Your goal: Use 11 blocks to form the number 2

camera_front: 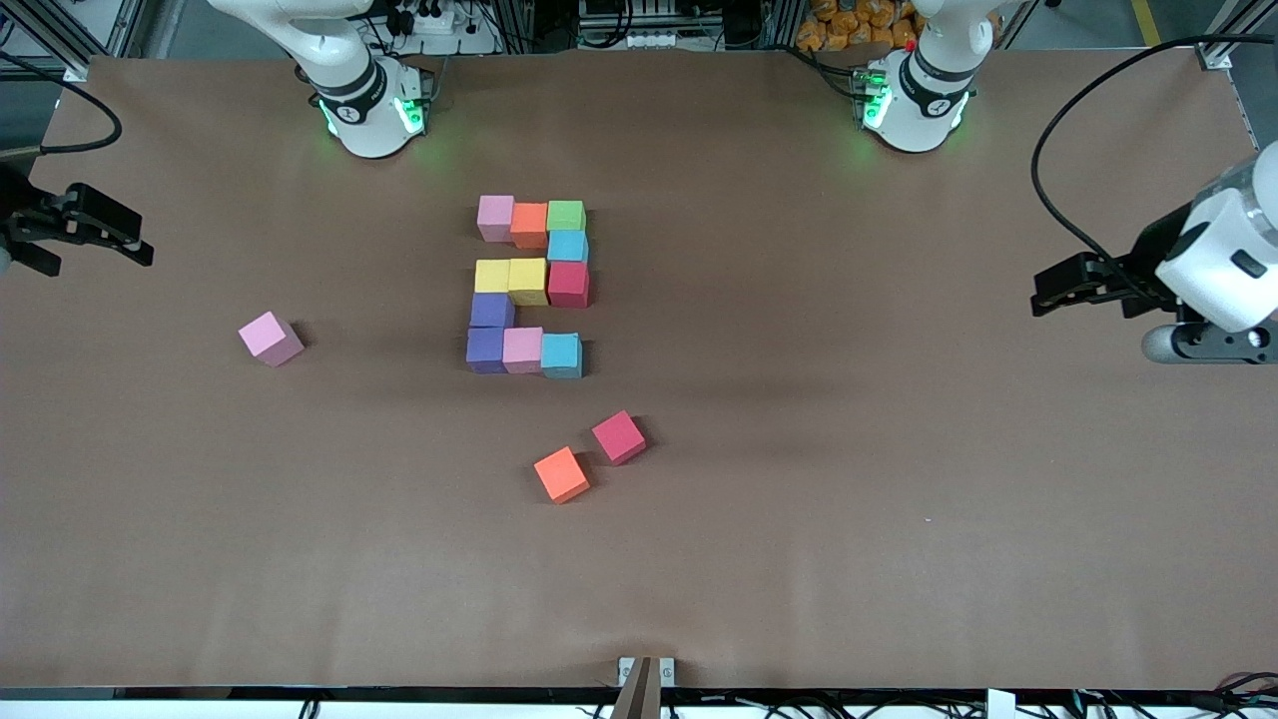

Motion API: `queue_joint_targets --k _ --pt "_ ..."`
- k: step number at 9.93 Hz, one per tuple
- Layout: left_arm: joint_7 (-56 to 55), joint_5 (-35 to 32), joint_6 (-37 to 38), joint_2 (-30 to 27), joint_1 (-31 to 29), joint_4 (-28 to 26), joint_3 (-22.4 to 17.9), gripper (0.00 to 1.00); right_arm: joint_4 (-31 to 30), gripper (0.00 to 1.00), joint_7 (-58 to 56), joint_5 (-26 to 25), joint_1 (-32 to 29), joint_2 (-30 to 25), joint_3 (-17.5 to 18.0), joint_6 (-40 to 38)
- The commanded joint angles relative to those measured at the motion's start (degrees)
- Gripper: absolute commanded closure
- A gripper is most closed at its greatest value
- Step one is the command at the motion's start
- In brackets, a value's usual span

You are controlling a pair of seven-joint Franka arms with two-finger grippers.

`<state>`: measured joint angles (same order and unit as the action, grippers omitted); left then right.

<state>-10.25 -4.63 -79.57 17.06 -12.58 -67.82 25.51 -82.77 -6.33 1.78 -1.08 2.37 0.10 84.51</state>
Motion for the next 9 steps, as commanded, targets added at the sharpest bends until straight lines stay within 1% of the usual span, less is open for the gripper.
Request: queue_joint_targets --k 1,2,3,5,7,9 --pt "5.22 3.99 0.21 -5.27 6.57 -5.55 -11.31 0.00 1.56 0.00 -0.09 -0.28 -0.51 0.71 0.26 -0.84" --pt "6.55 5.06 0.21 -6.07 10.00 -6.62 -16.49 0.00 2.08 0.00 -0.26 -0.29 -0.51 0.88 0.26 -0.84" --pt "7.52 5.33 0.21 -7.03 11.94 -7.93 -19.24 0.00 2.09 0.00 -0.26 -0.63 -0.51 0.88 0.26 -0.84" --pt "8.32 5.94 0.12 -8.79 12.31 -11.01 -20.76 0.00 2.17 0.00 -0.17 -0.64 -0.68 0.80 0.26 -0.84" --pt "8.32 7.79 -0.06 -9.77 14.06 -12.95 -24.09 0.00 2.17 0.00 -0.09 -0.64 -0.68 0.80 0.26 -0.84" --pt "11.20 7.71 -0.14 -10.38 14.07 -14.09 -24.28 0.00 2.17 0.00 -0.09 -0.72 -0.68 0.80 0.17 -0.84"
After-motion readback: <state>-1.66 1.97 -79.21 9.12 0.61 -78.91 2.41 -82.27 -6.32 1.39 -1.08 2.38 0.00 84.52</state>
